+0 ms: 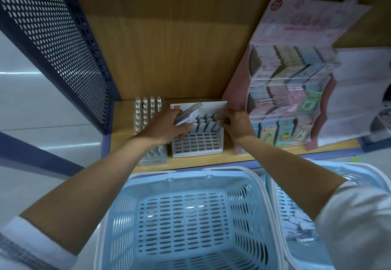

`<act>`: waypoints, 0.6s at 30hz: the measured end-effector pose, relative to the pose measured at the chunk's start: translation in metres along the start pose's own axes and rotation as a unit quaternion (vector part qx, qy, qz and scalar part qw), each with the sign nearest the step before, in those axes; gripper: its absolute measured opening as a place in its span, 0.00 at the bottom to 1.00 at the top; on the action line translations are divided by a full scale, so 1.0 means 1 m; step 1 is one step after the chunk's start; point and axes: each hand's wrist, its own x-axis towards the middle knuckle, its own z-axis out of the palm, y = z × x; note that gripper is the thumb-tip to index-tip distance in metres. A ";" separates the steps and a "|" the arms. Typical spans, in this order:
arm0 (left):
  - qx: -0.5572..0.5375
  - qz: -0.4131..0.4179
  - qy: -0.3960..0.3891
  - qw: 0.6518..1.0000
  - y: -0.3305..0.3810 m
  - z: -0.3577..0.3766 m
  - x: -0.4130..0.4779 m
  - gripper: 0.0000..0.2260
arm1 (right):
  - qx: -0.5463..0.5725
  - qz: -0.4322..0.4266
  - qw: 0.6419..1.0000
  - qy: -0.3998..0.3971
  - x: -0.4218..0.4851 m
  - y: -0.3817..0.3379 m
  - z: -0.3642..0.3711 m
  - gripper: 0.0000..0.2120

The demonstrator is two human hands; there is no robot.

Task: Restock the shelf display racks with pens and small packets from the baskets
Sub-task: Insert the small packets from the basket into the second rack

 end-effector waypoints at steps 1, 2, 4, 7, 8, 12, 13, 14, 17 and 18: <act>-0.002 -0.003 0.002 1.000 -0.001 0.001 -0.001 0.13 | -0.009 0.002 1.000 0.004 -0.001 0.000 0.001 0.04; -0.005 -0.004 0.004 1.000 -0.001 0.001 -0.001 0.13 | -0.016 0.002 1.000 0.007 -0.001 0.000 0.002 0.04; -0.013 -0.001 0.005 1.000 -0.002 0.002 -0.003 0.12 | -0.023 -0.006 1.000 0.009 0.000 0.000 0.007 0.03; -0.018 0.003 0.001 1.000 -0.002 0.001 -0.004 0.10 | -0.035 0.005 0.999 0.006 0.003 0.000 0.017 0.01; -0.019 0.003 0.000 1.000 -0.002 0.000 -0.005 0.10 | -0.034 0.012 0.999 0.006 0.002 0.000 0.019 0.01; -0.036 -0.006 -0.004 0.999 0.000 0.000 -0.007 0.08 | -0.022 0.022 1.000 0.003 0.002 0.000 0.017 0.03; -0.036 -0.008 -0.005 0.999 0.000 0.000 -0.007 0.08 | -0.006 0.013 1.000 0.000 0.003 -0.001 0.014 0.05; -0.032 -0.007 -0.007 0.999 0.001 0.000 -0.006 0.08 | 0.034 0.004 0.999 0.002 0.003 -0.006 0.009 0.07; -0.002 -0.003 -0.007 1.000 0.005 0.002 -0.005 0.09 | 0.327 0.058 0.943 -0.024 0.002 -0.031 -0.019 0.12; 0.010 -0.003 -0.005 1.000 0.007 0.004 -0.004 0.09 | 0.409 0.083 0.907 -0.059 0.002 -0.039 -0.029 0.13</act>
